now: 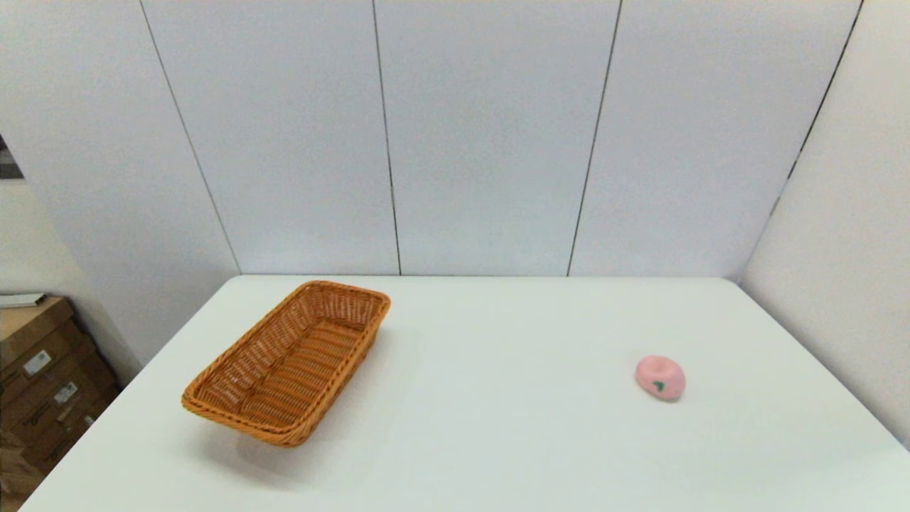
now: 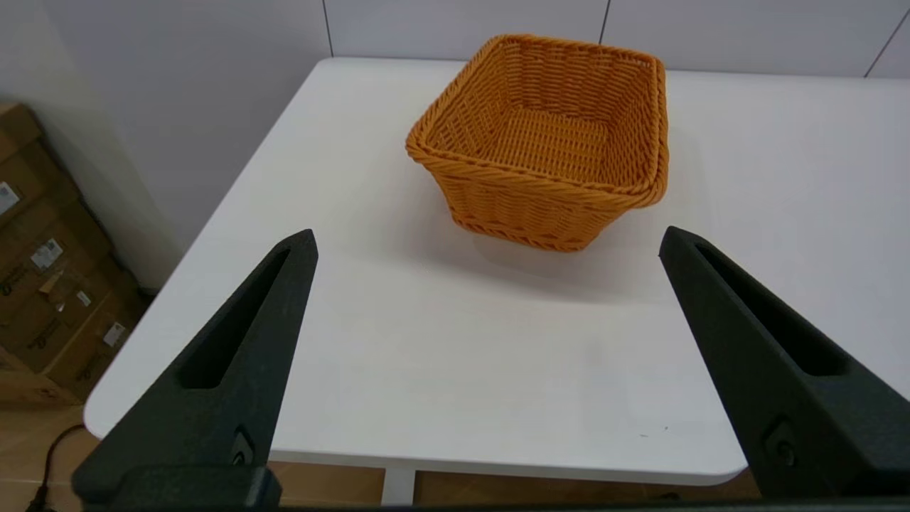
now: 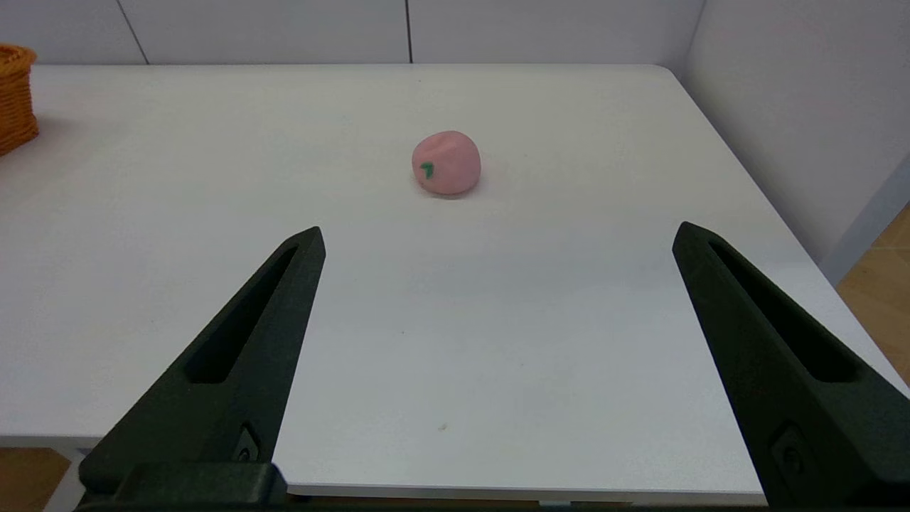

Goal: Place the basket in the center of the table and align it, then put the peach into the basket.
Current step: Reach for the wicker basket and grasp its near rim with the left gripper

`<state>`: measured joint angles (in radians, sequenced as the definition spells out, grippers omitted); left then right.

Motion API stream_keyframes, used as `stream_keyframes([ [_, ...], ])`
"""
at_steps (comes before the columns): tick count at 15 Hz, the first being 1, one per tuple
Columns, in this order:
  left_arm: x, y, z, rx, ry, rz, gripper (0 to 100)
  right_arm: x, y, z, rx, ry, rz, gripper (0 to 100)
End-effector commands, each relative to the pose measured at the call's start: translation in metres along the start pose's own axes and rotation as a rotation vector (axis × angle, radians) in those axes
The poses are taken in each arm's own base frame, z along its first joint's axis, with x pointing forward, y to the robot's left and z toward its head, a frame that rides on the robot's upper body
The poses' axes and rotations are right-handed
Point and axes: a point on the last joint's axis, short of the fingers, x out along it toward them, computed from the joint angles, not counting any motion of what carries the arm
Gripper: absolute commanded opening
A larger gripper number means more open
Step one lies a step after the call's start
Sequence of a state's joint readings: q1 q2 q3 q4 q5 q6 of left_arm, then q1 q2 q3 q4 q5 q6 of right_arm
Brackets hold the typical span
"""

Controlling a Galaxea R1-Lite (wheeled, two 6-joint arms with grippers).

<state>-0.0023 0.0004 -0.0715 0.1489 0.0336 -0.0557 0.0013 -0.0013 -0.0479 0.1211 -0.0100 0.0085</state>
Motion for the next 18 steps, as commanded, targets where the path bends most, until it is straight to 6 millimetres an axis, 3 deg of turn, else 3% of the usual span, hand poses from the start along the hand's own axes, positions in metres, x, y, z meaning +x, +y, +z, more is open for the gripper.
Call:
stream_keyframes([
  [1,-0.001,-0.003,0.05,-0.009,0.003,0.015,100,0.0,0.0,0.0,-0.01,0.003,0.001,100],
  [4,0.029,-0.007,0.122,-0.048,0.073,0.054,100,0.0,0.0,0.0,-0.012,0.008,0.001,100],
  [6,0.077,-0.008,0.157,-0.17,0.196,0.087,100,0.0,0.0,0.0,-0.012,0.009,0.003,100],
  [8,0.133,-0.009,0.169,-0.329,0.369,0.181,100,0.0,0.0,0.0,-0.015,0.017,0.003,100],
  [10,0.179,-0.017,0.163,-0.428,0.542,0.214,100,0.0,0.0,0.0,-0.015,0.019,0.001,100],
  [13,0.232,-0.035,0.139,-0.553,0.79,0.313,100,0.0,0.0,0.0,-0.016,0.019,0.001,100],
  [18,0.259,-0.051,0.117,-0.616,0.987,0.438,100,0.0,0.0,0.0,-0.017,0.019,0.003,100],
])
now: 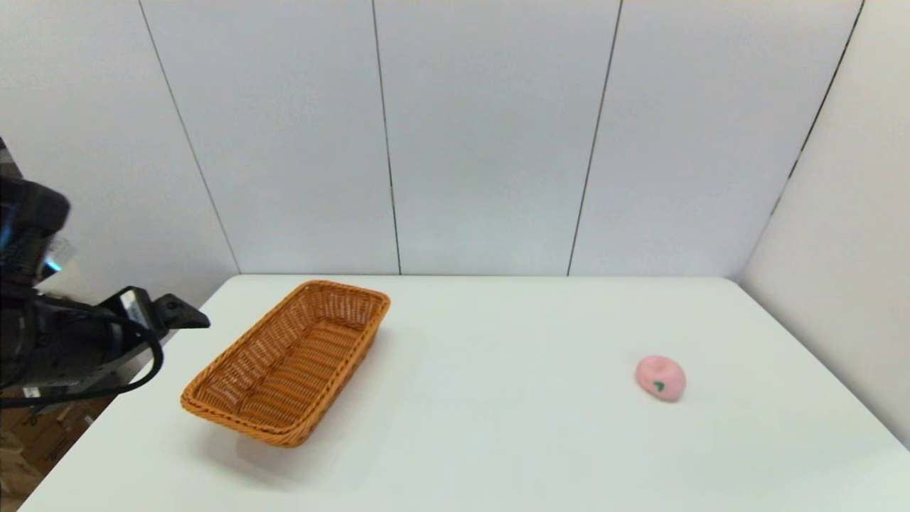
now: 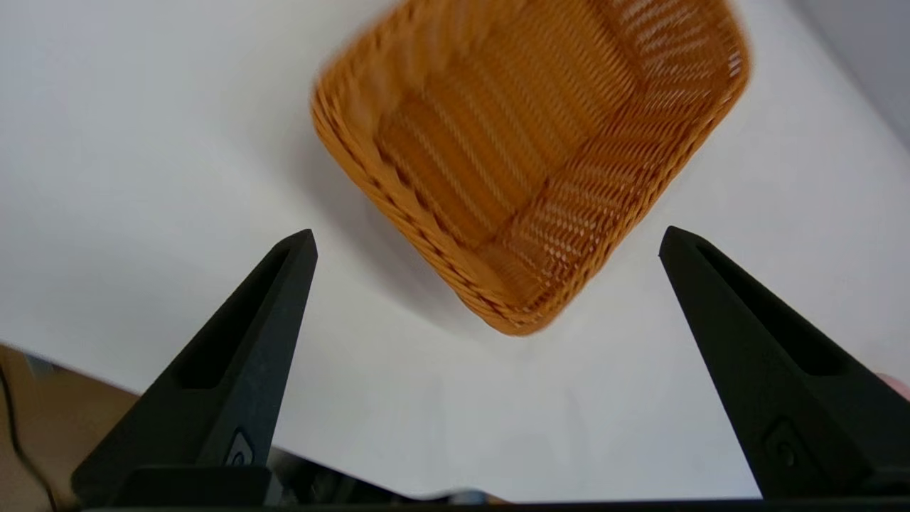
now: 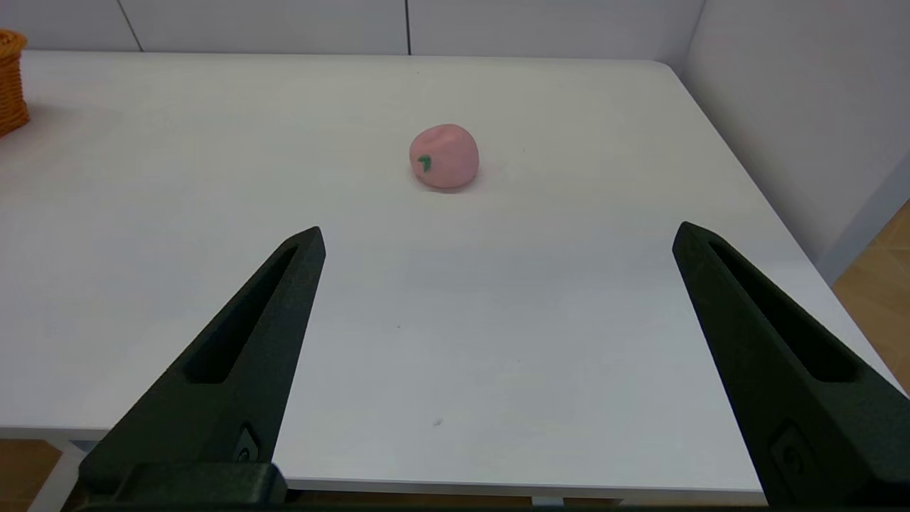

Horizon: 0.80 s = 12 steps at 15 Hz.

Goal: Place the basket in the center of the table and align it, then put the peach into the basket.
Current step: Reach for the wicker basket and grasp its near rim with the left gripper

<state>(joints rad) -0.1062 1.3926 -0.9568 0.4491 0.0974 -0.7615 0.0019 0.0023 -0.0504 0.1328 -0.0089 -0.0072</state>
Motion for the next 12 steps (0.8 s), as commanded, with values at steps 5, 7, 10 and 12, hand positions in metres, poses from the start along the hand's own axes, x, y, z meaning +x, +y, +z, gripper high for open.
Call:
stream_keyframes([
  [5,0.078,-0.023,-0.005,-0.196,0.258,0.284,100,0.0,0.0,0.0,0.0,0.006,0.001,100],
  [7,0.092,-0.023,-0.008,-0.215,0.296,0.314,100,0.0,0.0,0.0,-0.002,0.004,0.001,100],
  [10,0.109,-0.016,-0.003,-0.27,0.36,0.328,100,0.0,0.0,0.0,-0.002,0.004,0.001,100],
  [12,0.121,-0.012,-0.002,-0.299,0.388,0.354,100,0.0,0.0,0.0,-0.005,0.006,0.001,100],
])
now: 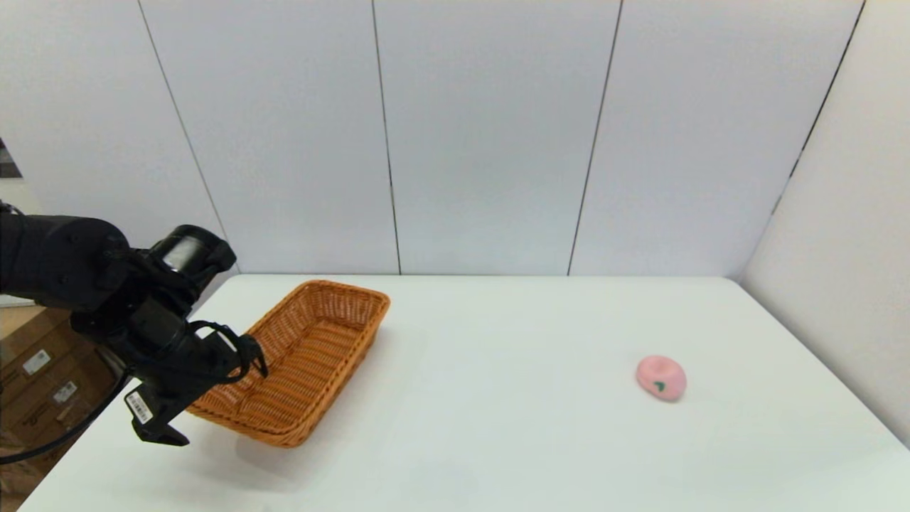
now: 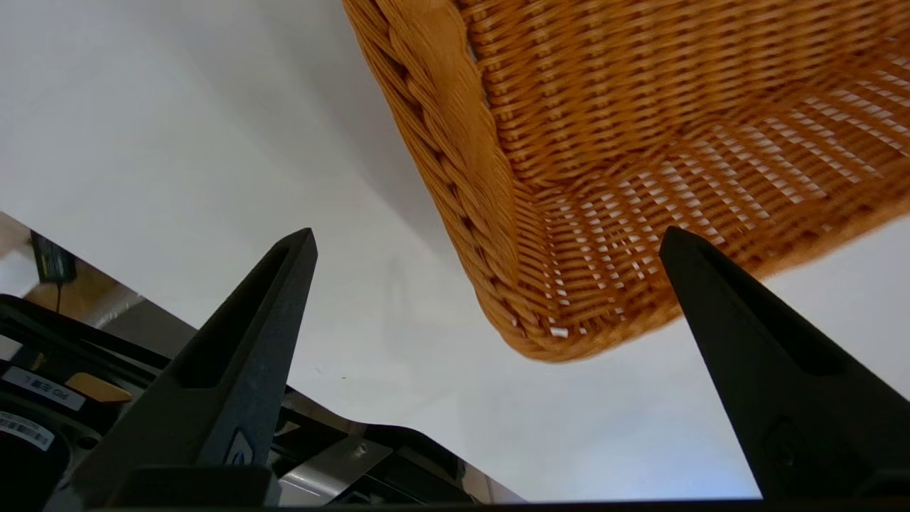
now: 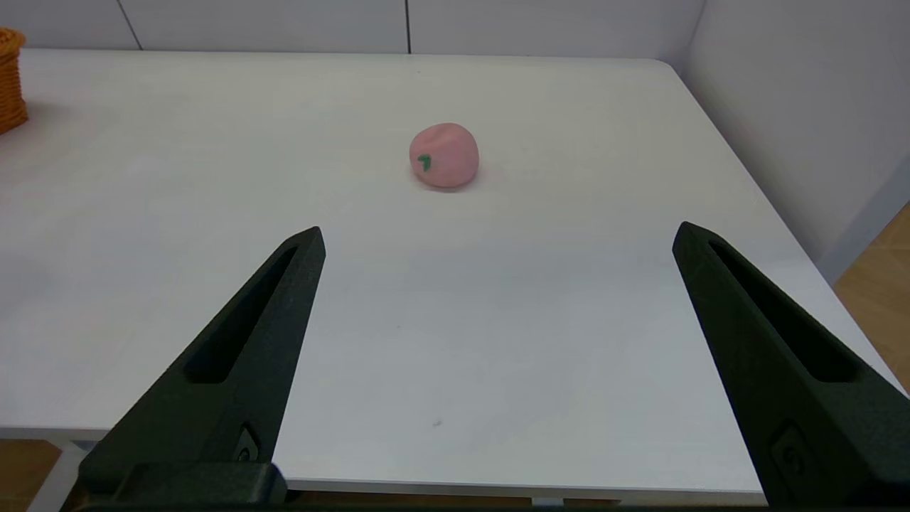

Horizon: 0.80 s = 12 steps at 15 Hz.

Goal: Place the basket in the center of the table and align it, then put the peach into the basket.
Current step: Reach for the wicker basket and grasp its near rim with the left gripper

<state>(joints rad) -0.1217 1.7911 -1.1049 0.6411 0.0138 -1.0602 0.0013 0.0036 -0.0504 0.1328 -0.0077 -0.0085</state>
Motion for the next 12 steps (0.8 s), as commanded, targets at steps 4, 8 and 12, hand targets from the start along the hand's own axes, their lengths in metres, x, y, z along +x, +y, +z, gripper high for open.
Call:
stream_keyframes([
  [4,0.036,0.001,0.015,-0.083,0.122,0.069,100,0.0,0.0,0.0,-0.004,0.003,0.0,100],
  [8,0.058,0.002,0.021,-0.106,0.169,0.11,100,0.0,0.0,0.0,-0.004,0.003,0.0,100],
  [12,0.075,0.003,0.029,-0.129,0.177,0.124,100,0.0,0.0,0.0,-0.005,0.006,0.002,100],
])
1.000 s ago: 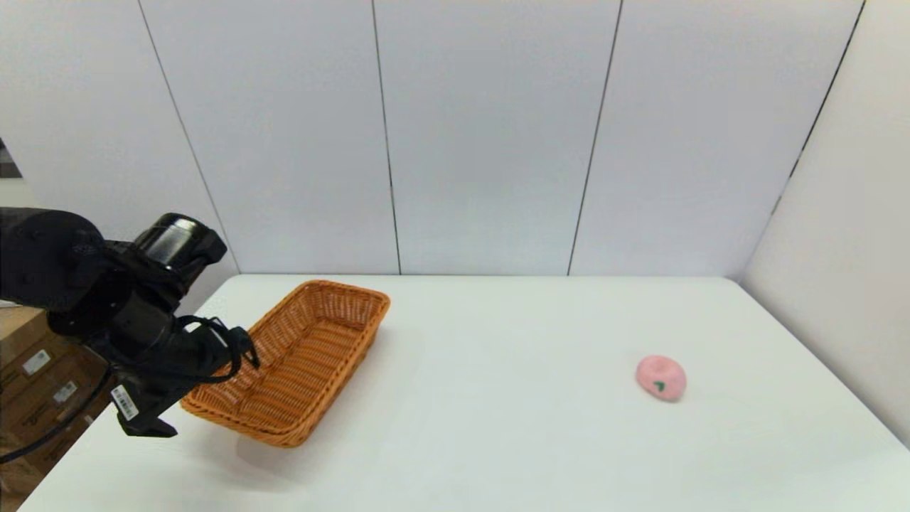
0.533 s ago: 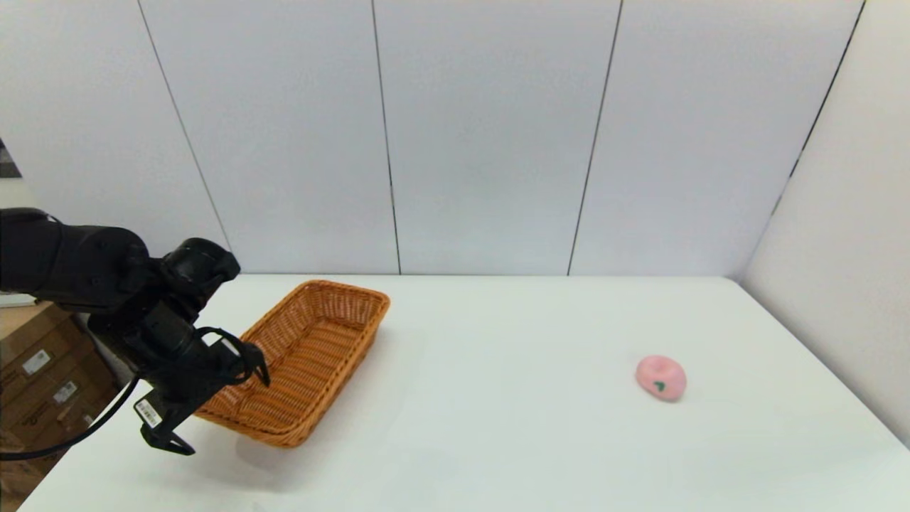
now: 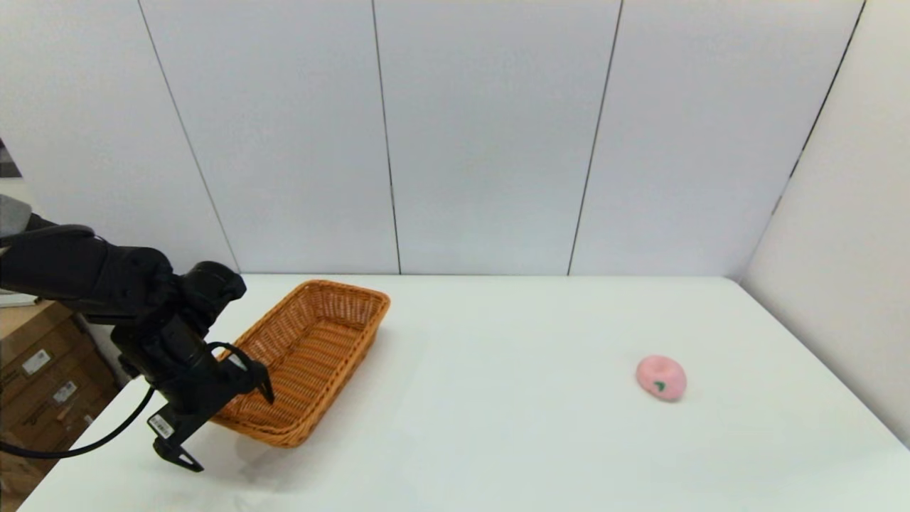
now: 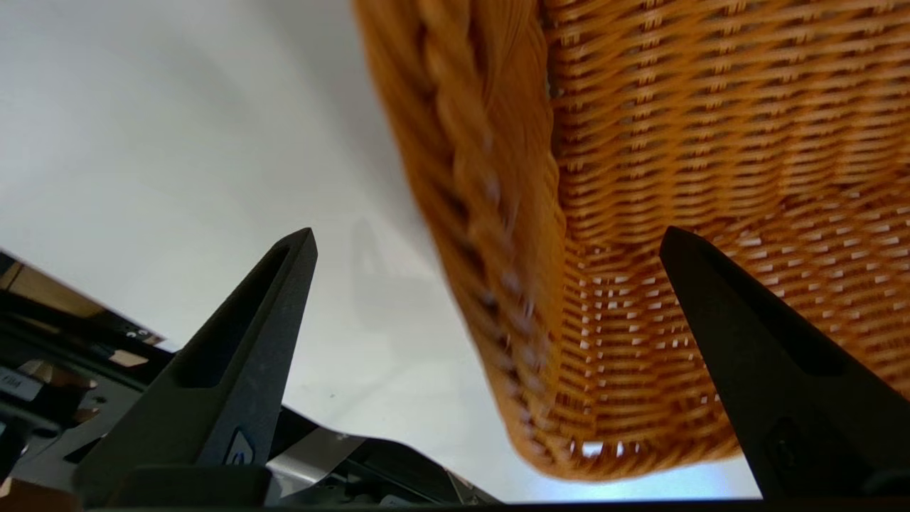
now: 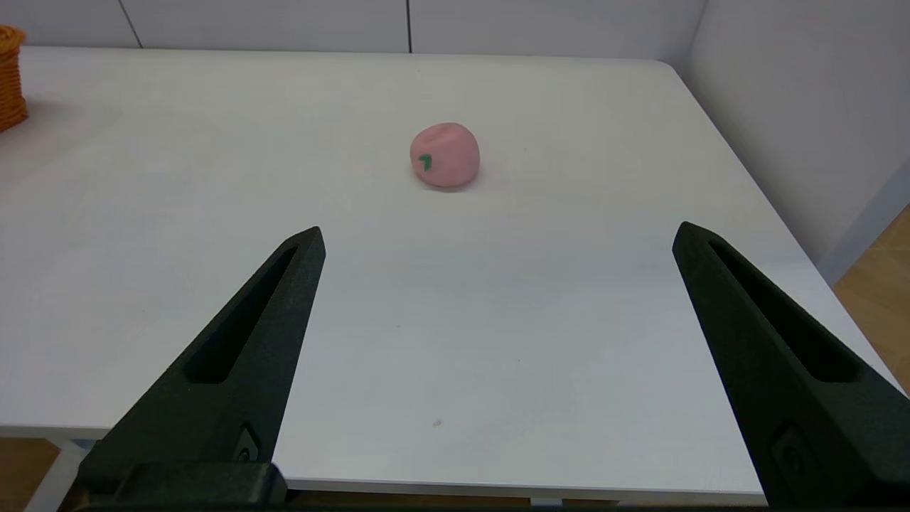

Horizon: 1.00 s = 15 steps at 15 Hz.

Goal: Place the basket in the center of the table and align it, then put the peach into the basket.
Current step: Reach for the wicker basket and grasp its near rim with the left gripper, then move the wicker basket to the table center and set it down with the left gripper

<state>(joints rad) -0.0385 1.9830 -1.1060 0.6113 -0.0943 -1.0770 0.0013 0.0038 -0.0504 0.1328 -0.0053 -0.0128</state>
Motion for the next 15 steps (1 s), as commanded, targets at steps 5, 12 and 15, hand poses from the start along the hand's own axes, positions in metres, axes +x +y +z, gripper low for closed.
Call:
stream_keyframes([
  [5,0.028,-0.005,0.011,-0.022,0.038,0.038,0,0.0,0.0,0.0,-0.003,0.004,0.0,100],
  [12,0.029,-0.013,0.016,-0.025,0.053,0.0,0,-0.001,0.0,0.001,-0.004,-0.006,0.004,100],
  [15,0.003,-0.016,0.012,0.003,0.089,-0.148,0,-0.001,0.0,0.001,-0.006,-0.006,0.002,100],
])
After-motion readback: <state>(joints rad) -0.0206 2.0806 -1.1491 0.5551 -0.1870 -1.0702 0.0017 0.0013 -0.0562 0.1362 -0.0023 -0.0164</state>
